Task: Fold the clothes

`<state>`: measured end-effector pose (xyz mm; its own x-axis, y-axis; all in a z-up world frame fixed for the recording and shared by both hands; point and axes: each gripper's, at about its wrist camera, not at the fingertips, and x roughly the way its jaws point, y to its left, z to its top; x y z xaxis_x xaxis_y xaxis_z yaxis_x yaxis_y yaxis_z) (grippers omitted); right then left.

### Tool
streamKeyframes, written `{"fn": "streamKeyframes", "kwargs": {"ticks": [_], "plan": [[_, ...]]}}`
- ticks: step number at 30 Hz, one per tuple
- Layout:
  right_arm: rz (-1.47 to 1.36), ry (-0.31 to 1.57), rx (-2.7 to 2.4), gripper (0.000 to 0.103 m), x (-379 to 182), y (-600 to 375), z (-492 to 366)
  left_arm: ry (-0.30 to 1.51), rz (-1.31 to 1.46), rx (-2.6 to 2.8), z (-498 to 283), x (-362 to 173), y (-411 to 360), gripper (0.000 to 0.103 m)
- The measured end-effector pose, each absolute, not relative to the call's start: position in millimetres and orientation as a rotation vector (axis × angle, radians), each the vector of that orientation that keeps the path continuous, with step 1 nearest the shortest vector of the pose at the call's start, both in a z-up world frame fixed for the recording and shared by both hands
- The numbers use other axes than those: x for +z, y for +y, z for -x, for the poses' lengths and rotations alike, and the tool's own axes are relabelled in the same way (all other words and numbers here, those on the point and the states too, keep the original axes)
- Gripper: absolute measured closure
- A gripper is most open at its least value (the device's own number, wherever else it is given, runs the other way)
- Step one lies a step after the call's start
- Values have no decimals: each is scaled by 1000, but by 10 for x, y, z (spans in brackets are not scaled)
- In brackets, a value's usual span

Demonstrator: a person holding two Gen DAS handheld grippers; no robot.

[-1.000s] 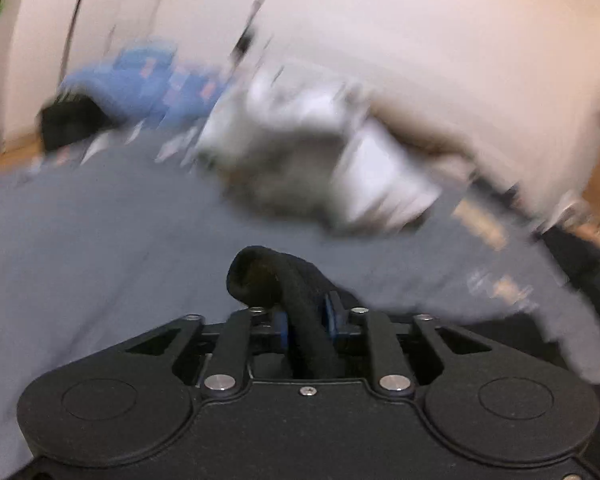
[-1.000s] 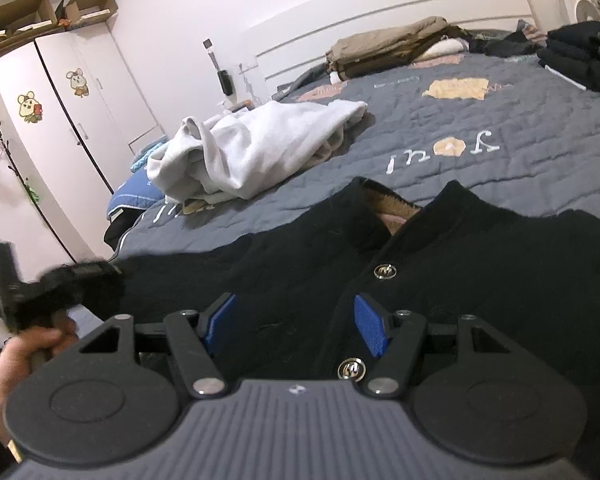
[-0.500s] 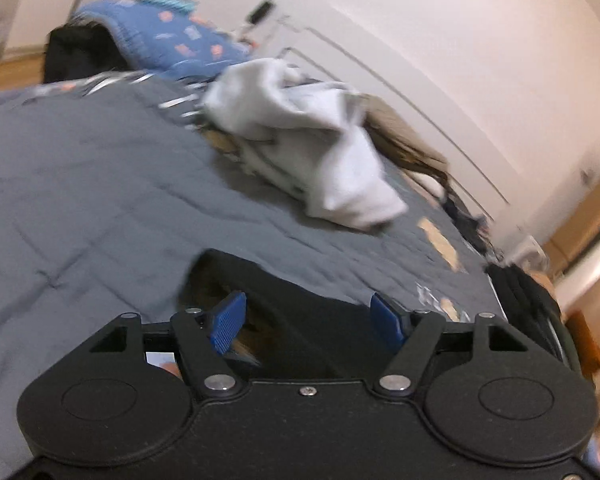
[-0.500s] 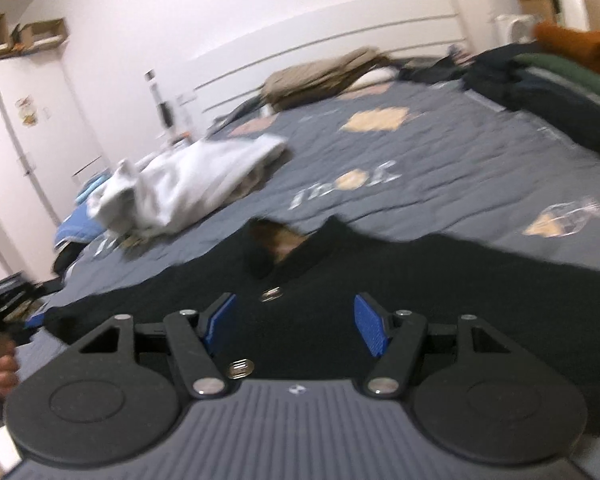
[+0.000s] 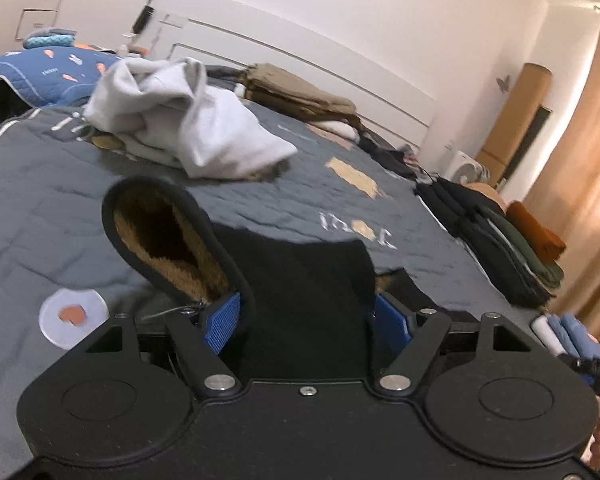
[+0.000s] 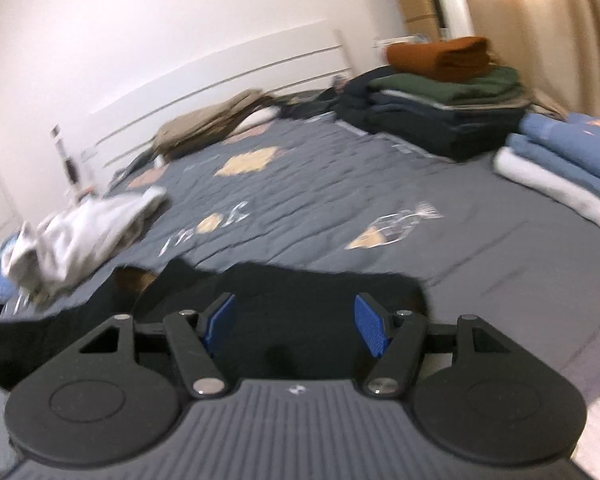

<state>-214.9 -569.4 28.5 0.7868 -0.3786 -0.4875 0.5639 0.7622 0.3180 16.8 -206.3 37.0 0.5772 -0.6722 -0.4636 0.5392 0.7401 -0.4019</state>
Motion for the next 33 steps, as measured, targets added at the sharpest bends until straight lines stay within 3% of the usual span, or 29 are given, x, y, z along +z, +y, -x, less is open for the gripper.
{"fn": "streamKeyframes", "kwargs": {"ticks": [20, 22, 24, 25, 27, 33], "plan": [[-684, 454, -583, 37, -14, -6341, 2011, 587, 26, -874, 486, 299, -2607, 25], [-701, 461, -576, 45, -40, -6381, 1943, 592, 16, -871, 482, 275, -2625, 25], [-717, 469, -570, 81, -66, -6421, 1876, 598, 9, -863, 461, 255, -2631, 25], [-725, 472, -567, 88, -79, -6441, 1843, 601, 5, -860, 450, 244, -2634, 25], [-742, 479, -561, 94, -105, -6480, 1776, 605, -3, -855, 427, 224, -2643, 25], [-724, 429, -604, 97, -79, -6594, 1604, 620, -15, -842, 364, 169, -2688, 25]]}}
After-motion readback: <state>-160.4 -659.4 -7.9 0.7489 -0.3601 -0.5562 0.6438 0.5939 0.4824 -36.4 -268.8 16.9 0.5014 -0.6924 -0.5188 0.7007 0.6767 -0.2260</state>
